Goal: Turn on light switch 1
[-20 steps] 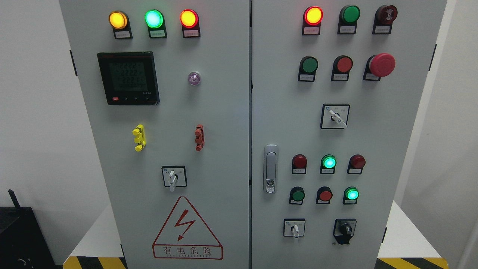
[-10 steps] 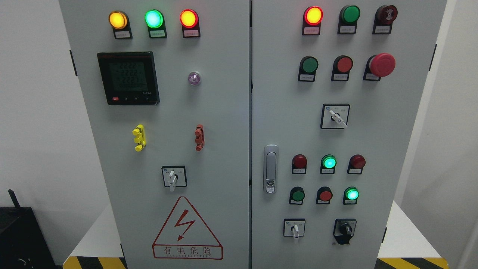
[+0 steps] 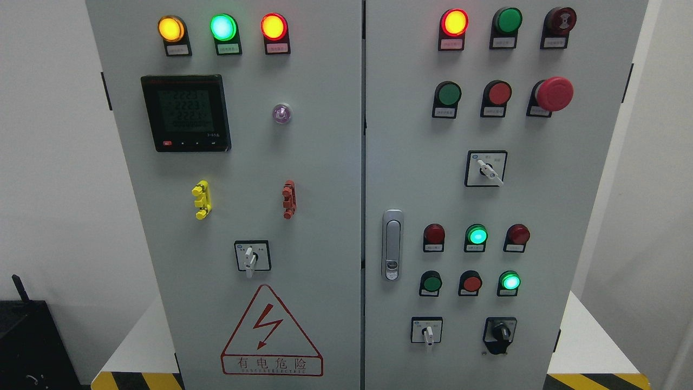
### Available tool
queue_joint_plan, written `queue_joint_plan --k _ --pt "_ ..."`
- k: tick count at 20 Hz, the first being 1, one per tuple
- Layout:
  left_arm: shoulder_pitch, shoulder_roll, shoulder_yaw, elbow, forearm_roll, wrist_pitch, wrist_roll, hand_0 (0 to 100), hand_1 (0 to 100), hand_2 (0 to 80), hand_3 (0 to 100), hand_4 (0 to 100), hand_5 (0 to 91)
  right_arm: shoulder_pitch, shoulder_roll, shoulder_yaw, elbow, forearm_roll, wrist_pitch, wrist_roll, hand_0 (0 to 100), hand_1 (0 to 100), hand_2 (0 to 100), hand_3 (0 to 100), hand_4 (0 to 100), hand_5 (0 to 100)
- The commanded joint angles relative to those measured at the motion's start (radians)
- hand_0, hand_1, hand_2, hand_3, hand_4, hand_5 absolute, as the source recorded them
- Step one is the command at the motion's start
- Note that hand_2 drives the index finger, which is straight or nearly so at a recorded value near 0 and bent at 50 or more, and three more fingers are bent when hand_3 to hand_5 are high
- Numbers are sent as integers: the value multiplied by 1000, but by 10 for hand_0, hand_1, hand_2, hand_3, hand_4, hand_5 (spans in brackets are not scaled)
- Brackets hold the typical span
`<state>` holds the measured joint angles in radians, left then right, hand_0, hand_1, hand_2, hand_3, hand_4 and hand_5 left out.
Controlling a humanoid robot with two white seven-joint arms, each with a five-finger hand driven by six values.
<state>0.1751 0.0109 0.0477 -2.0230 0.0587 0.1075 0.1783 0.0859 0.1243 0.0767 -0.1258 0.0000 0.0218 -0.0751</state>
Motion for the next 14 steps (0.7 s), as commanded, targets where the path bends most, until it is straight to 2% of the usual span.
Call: queue_joint_plan --k 1,6,7,14 --pt "-106 -52 -111 -16 -31 47 27 0 615 586 756 843 833 0 0 0 0 -25 0 0 0 0 0 0 0 0" --pt "-169 -80 -126 -16 -72 67 27 0 616 571 735 835 820 0 0 0 0 -25 0 0 0 0 0 0 0 0" --pt "-183 -81 -126 -14 -97 83 27 0 616 571 736 834 820 0 0 0 0 -25 0 0 0 0 0 0 0 0" --pt "-252 -111 -161 -11 -148 182 43 0 623 572 737 835 815 0 0 0 0 -25 0 0 0 0 0 0 0 0"
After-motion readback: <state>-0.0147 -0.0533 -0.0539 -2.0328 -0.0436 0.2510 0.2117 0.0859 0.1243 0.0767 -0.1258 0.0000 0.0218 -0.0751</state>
